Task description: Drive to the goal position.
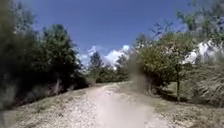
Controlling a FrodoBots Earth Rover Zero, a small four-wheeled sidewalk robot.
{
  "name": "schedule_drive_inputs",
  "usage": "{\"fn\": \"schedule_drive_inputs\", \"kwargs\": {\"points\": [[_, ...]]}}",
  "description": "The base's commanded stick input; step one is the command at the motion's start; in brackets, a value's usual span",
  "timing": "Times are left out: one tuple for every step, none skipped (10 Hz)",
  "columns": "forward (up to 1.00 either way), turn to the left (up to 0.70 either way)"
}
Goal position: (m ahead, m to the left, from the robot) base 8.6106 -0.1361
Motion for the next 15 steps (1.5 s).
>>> {"fn": "schedule_drive_inputs", "kwargs": {"points": [[0.44,0.02],[0.44,0.02],[0.44,0.02],[0.44,0.02],[0.44,0.02],[0.44,0.02],[0.44,0.02],[0.44,0.02],[0.44,0.02],[0.44,0.02],[0.44,0.02],[0.44,0.02],[0.44,0.02],[0.44,0.02],[0.44,0.02]]}}
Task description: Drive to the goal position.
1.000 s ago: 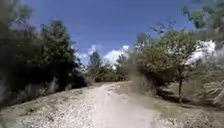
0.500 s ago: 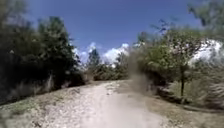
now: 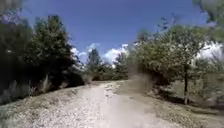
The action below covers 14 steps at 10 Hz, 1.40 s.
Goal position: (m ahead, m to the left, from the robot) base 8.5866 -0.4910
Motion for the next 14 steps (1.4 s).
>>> {"fn": "schedule_drive_inputs", "kwargs": {"points": [[0.44,0.02],[0.44,0.02],[0.44,0.02],[0.44,0.02],[0.44,0.02],[0.44,0.02],[0.44,0.02],[0.44,0.02],[0.44,0.02],[0.44,0.02],[0.44,0.02],[0.44,0.02],[0.44,0.02],[0.44,0.02]]}}
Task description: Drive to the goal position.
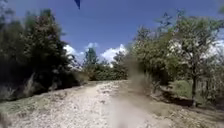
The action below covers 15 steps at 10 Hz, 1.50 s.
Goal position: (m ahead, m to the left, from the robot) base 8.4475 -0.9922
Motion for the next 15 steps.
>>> {"fn": "schedule_drive_inputs", "kwargs": {"points": [[0.44,0.02],[0.44,0.02],[0.44,0.02],[0.44,0.02],[0.44,0.02],[0.44,0.02],[0.44,0.02],[0.44,0.02],[0.44,0.02],[0.44,0.02],[0.44,0.02],[0.44,0.02],[0.44,0.02],[0.44,0.02],[0.44,0.02]]}}
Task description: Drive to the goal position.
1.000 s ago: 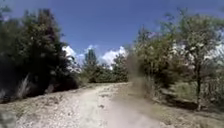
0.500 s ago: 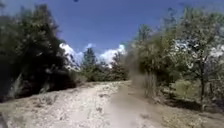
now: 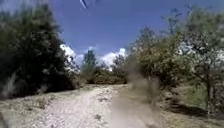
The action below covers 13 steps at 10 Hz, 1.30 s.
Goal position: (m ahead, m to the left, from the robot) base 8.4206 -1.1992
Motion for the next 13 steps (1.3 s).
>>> {"fn": "schedule_drive_inputs", "kwargs": {"points": [[0.44,0.02],[0.44,0.02],[0.44,0.02],[0.44,0.02],[0.44,0.02],[0.44,0.02],[0.44,0.02],[0.44,0.02],[0.44,0.02],[0.44,0.02],[0.44,0.02],[0.44,0.02],[0.44,0.02]]}}
